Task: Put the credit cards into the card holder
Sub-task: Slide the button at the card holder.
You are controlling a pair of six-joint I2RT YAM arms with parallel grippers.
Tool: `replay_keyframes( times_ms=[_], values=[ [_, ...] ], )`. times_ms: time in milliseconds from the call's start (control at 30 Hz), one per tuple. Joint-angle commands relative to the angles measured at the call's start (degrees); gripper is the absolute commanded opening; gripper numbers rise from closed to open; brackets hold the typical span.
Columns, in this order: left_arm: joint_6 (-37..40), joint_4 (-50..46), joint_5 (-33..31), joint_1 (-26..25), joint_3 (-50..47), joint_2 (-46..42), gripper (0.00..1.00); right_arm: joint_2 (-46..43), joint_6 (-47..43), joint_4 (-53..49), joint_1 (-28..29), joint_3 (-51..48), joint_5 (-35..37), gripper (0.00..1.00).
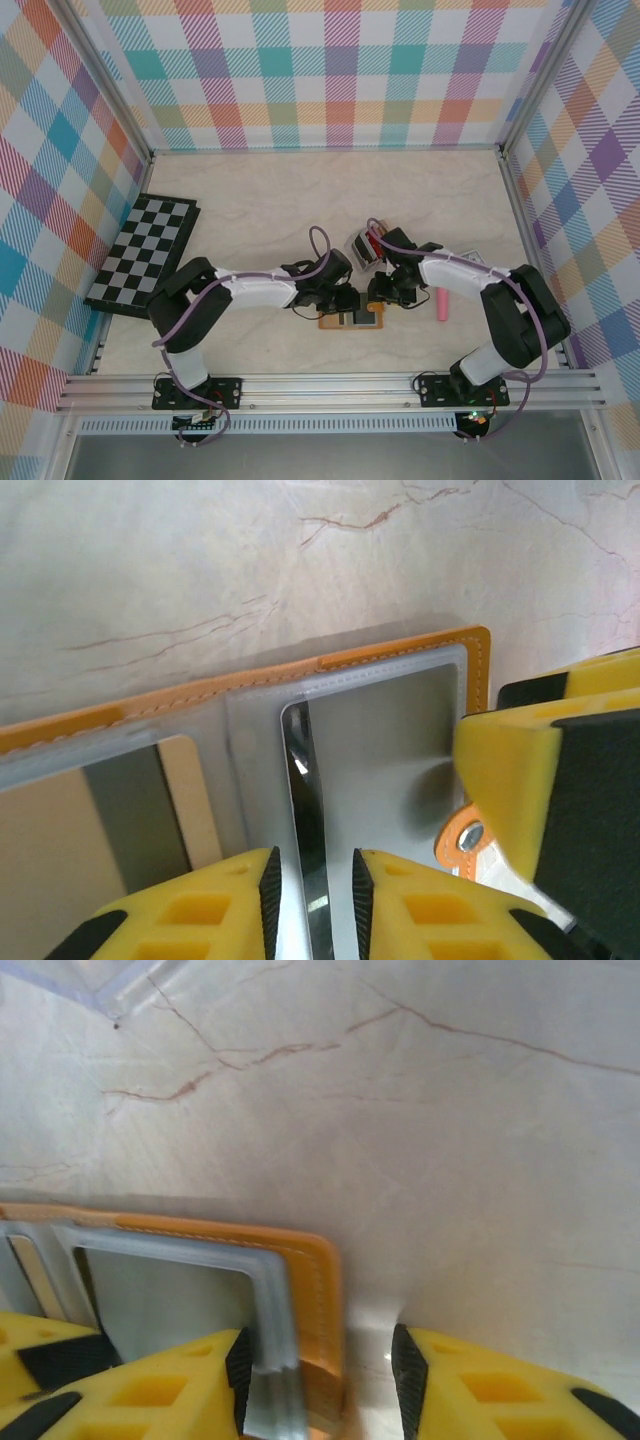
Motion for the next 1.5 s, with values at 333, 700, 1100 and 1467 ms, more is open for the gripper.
replay_keyframes(
  times_ms=[333,700,1100,1467],
  values=[
    [0.71,-0.13,-2.29,-0.36,-1.44,-0.77,0.2,1.35,-2.06,-5.72,6.7,3.91,5.73,0.61],
    [-0.8,-1.6,-4.81,0.03,-3.34,0.42,0.14,0.96,1.76,-12.36,7.7,5.2,17.04,0.55],
    [-0.95,-2.34,-5.15,0.47,-4.32,1.09,0.12,1.18,6.51,-14.92,5.07,2.87,18.89,0.35],
    [-0.49,-3.29,-4.91,0.56,-3.58,1.64,0.11,8.06,6.35,-14.7,4.75,3.84,18.41,0.16]
  ],
)
